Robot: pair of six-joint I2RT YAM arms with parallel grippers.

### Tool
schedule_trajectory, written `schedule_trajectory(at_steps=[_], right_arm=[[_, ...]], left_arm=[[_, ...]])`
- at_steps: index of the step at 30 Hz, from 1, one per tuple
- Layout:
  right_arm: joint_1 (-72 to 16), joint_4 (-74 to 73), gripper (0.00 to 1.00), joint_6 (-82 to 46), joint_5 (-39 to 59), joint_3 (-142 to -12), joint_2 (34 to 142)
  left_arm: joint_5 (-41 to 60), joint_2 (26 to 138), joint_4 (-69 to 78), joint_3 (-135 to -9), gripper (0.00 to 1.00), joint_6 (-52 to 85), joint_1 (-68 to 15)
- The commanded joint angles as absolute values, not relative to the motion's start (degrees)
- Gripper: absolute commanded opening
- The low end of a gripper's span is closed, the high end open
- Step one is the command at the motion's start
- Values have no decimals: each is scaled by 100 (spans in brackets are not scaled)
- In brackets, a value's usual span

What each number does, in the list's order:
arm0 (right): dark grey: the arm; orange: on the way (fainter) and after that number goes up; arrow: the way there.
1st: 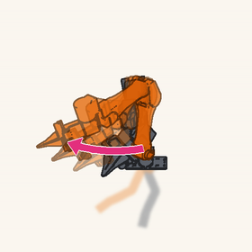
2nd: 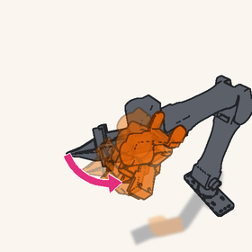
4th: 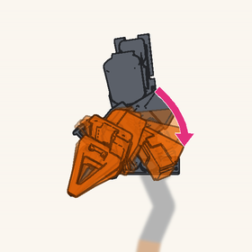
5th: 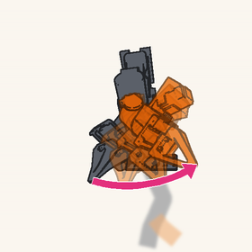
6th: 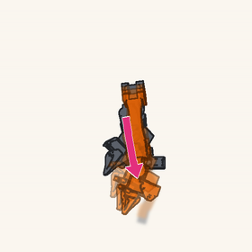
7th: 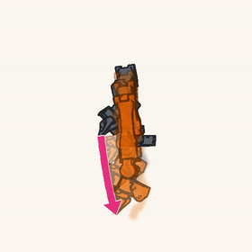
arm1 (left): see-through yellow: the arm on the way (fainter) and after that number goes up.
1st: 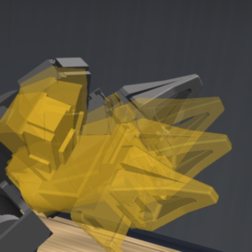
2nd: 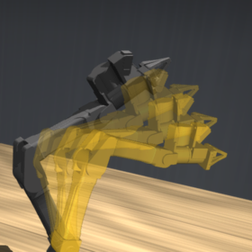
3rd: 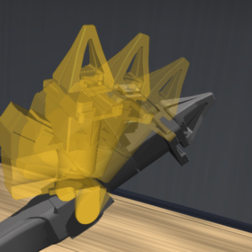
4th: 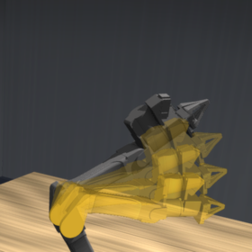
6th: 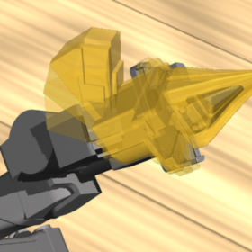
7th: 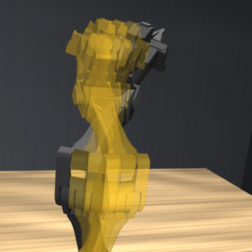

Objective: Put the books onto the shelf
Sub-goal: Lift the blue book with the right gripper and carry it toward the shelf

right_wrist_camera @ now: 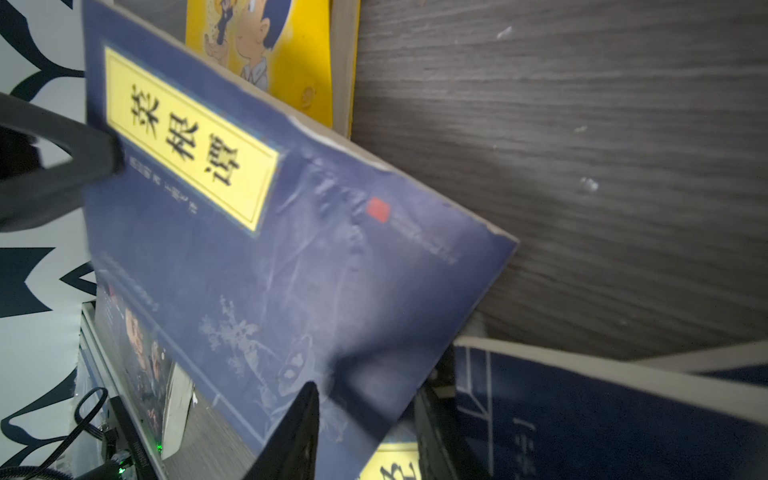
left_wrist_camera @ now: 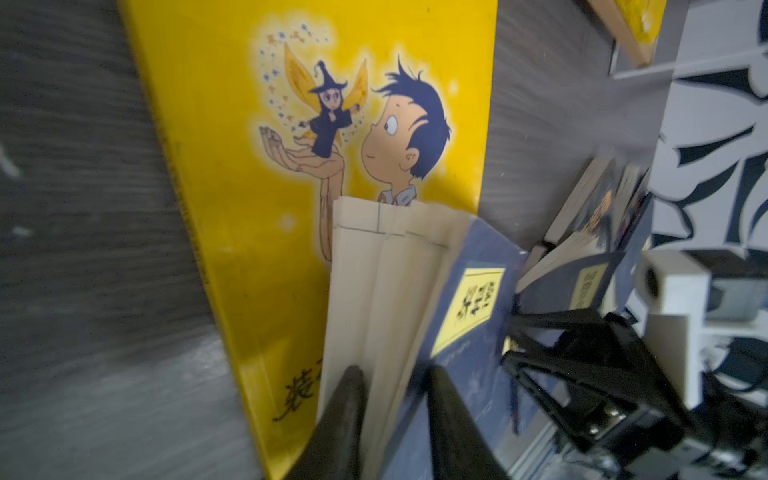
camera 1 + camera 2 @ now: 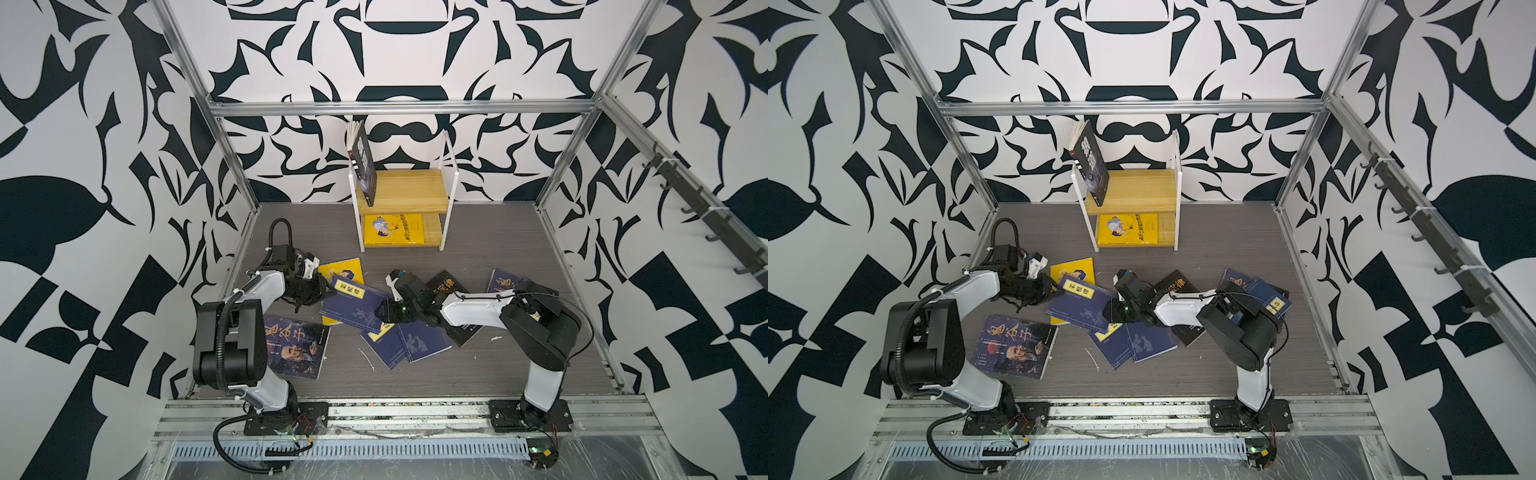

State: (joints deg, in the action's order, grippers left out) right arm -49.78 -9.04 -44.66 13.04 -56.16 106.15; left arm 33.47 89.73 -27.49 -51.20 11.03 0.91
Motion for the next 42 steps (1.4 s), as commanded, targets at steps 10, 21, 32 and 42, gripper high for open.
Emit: schedule_trajectory(at_steps=[10, 21, 32, 42], right_arm=[[-5025, 255, 52, -3088, 275, -5848, 9103], [-6063, 465, 68, -637, -1744, -6053, 8412], [-6996, 155, 82, 2040, -2625, -7041, 10090], [-7004, -530, 84, 2660, -3877, -7569, 11318]], left_arm=[[3700, 8046, -2918, -5061, 0, 1321, -26], [4247, 7945, -2861, -5119, 0, 1684, -1], [4304, 7991, -2837, -5149, 0, 1723, 0], [4336, 7962, -2821, -5137, 0, 1816, -5]])
